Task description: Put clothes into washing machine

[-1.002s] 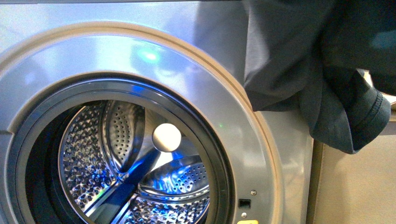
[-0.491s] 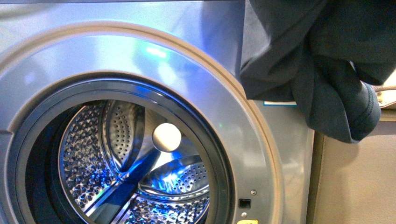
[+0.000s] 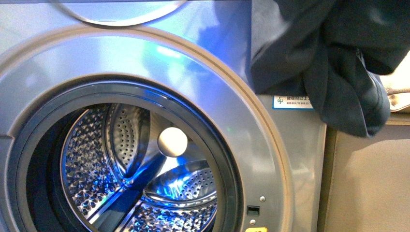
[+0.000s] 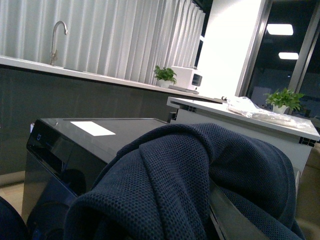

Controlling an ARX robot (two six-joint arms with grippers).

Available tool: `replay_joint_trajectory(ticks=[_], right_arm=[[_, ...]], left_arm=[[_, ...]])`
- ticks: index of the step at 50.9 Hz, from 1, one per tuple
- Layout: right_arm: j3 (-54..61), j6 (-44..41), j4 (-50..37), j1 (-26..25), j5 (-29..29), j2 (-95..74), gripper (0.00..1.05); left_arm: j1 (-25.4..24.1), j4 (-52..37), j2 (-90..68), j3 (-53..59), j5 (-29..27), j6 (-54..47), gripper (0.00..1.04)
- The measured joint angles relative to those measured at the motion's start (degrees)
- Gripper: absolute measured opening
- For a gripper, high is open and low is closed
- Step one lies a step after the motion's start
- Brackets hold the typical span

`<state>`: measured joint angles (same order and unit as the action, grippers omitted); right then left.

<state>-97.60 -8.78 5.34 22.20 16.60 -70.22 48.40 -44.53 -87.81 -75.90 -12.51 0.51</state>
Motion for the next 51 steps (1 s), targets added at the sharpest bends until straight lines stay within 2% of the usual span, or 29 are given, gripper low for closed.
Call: replay_joint_trajectory(ticks=[4, 14, 16, 20, 22, 45, 51], right_arm=[[0.0, 0.0, 0.0, 0.0, 0.0, 0.04, 0.07], [0.0, 0.0, 0.0, 0.0, 0.0, 0.04, 0.07], [0.0, -0.07, 0.0, 0.0, 0.0, 0.04, 0.1], [0.0, -0.04, 0.0, 0.0, 0.04, 0.04, 0.24], [0.0, -0.04, 0.0, 0.0, 0.04, 0.07, 0.31], [0.0, -0.04, -0.02, 0.02, 0.22, 0.11, 0.98], [0.0, -0.07, -0.02, 0.02, 0.24, 0.13, 0.96]], left_arm=[[-0.26, -0.31, 0.07, 0.17, -0.09, 0.72, 0.64], [-1.49, -1.49, 1.11, 2.29, -0.59, 2.25, 0.34], [-1.86, -1.75, 1.62, 2.86, -0.61, 2.36, 0.27], [-2.78, -2.14, 2.75, 4.26, -0.59, 2.56, 0.15], [-3.21, -2.36, 3.13, 4.85, -0.57, 2.56, 0.12], [-12.11, -2.32, 5.42, 9.14, -0.33, 6.64, 0.09], [-13.7, -2.32, 6.25, 9.77, -0.07, 7.78, 0.09]])
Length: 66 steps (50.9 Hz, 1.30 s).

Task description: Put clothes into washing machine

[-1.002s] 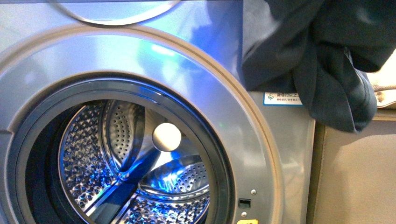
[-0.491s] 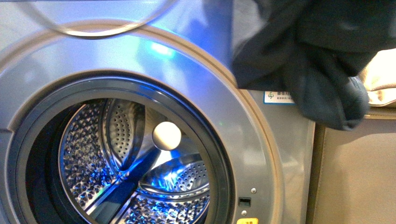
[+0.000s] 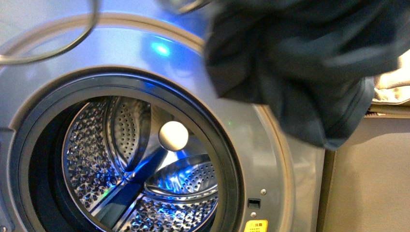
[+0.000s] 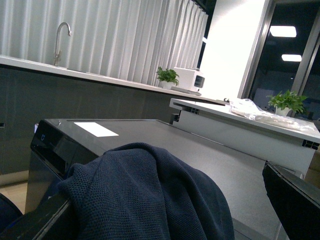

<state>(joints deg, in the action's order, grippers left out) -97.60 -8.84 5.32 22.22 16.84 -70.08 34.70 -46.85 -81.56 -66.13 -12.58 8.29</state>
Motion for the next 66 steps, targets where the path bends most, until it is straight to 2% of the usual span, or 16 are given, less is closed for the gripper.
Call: replay_joint_trajectory(ticks=[20, 22, 27, 35, 39, 46, 49, 51, 61, 66], right_arm=[[0.0, 0.0, 0.0, 0.0, 0.0, 0.0, 0.97], [0.0, 0.02, 0.0, 0.0, 0.02, 0.0, 0.95], [0.0, 0.0, 0.0, 0.0, 0.17, 0.0, 0.74], [0.0, 0.0, 0.0, 0.0, 0.22, 0.0, 0.49], [0.0, 0.02, 0.0, 0.0, 0.22, 0.0, 0.3], [0.0, 0.0, 0.0, 0.0, 0.26, 0.0, 0.02], [0.0, -0.04, 0.0, 0.0, 0.26, 0.0, 0.04], [0.0, 0.0, 0.0, 0.0, 0.26, 0.0, 0.09], [0.0, 0.0, 0.0, 0.0, 0.2, 0.02, 0.55], [0.0, 0.0, -0.02, 0.0, 0.2, 0.02, 0.72]], left_arm=[[-3.45, 0.02, 2.91, 2.36, 0.13, 4.04, 0.09], [-3.61, 0.02, 3.06, 2.54, 0.15, 4.2, 0.09], [-4.33, 0.02, 3.43, 3.15, 0.57, 4.94, 0.09], [-5.09, 0.13, 3.89, 3.63, 0.96, 5.75, 0.09], [-5.31, 0.17, 4.07, 3.78, 1.01, 5.86, 0.09], [-5.33, 0.2, 4.07, 3.78, 0.94, 5.92, 0.09], [-5.33, 0.2, 4.07, 3.78, 0.94, 5.9, 0.09], [-5.31, 0.2, 4.07, 3.78, 0.9, 5.92, 0.09], [-5.27, 0.2, 4.07, 3.78, 0.83, 5.99, 0.09], [-5.31, 0.24, 4.07, 3.78, 0.9, 6.14, 0.09]])
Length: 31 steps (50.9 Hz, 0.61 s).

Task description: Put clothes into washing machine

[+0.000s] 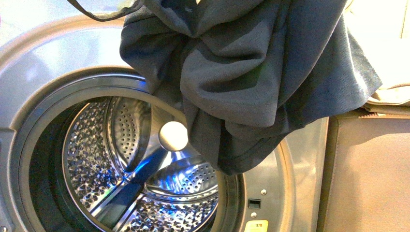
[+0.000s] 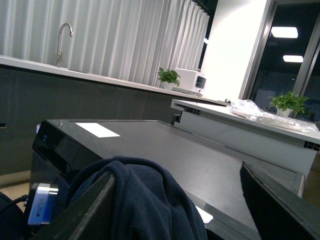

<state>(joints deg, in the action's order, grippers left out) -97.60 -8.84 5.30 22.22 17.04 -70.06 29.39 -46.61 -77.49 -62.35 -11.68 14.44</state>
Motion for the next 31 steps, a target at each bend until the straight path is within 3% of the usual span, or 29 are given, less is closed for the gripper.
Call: replay_joint_trajectory(ticks=[8, 31], right_arm=[[0.0, 0.02, 0.0, 0.0, 0.0, 0.0, 0.99], [0.0, 0.0, 0.0, 0.0, 0.0, 0.02, 0.97]], left_arm=[[-0.09, 0.24, 0.0, 0.0, 0.15, 0.24, 0.09], [-0.09, 0.26, -0.13, 0.0, 0.33, 0.46, 0.09]])
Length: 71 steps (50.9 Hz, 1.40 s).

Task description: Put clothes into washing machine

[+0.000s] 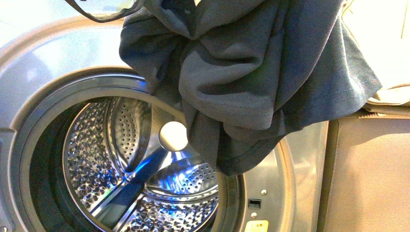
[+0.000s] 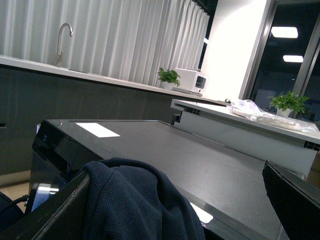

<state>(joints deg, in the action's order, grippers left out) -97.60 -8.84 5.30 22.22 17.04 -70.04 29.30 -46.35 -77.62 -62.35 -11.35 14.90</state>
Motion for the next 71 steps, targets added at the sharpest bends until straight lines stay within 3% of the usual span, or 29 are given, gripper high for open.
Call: replay_joint_trajectory(ticks=[8, 12, 17, 35, 45, 60, 66, 71], right_arm=[[-0.35, 0.46, 0.74, 0.22, -1.16, -0.13, 0.97], [-6.36, 5.75, 13.68, 2.45, -12.74, -1.46, 0.97], [-7.37, 10.08, 23.47, 3.48, -20.06, -0.68, 0.97], [3.43, 14.88, 28.63, 3.98, -20.92, 10.12, 0.97], [10.47, 17.86, 31.45, 6.78, -21.68, 15.89, 0.97], [19.43, 21.22, 30.34, 3.23, -20.7, 20.22, 0.97], [29.51, 14.62, 17.97, 4.09, -37.53, 25.14, 0.81], [39.6, 11.52, 11.41, 1.27, -39.04, 31.21, 0.66]], left_arm=[[-0.07, 0.0, -0.07, 0.0, 0.13, 0.2, 0.09], [-0.24, 0.0, -0.07, 0.02, 0.44, 0.24, 0.09], [-0.46, 0.0, -0.07, 0.28, 0.85, 0.35, 0.09], [-1.18, -0.04, -0.07, 0.66, 1.07, 0.46, 0.09], [-1.62, -0.59, -0.5, 1.11, 1.03, 0.76, 0.09], [-2.95, -2.51, -0.7, 4.33, 1.57, 1.49, 0.09], [-3.32, -3.72, -0.68, 6.49, 1.97, 1.51, 0.09], [-3.85, -4.85, -0.68, 8.87, 2.36, 1.53, 0.09]])
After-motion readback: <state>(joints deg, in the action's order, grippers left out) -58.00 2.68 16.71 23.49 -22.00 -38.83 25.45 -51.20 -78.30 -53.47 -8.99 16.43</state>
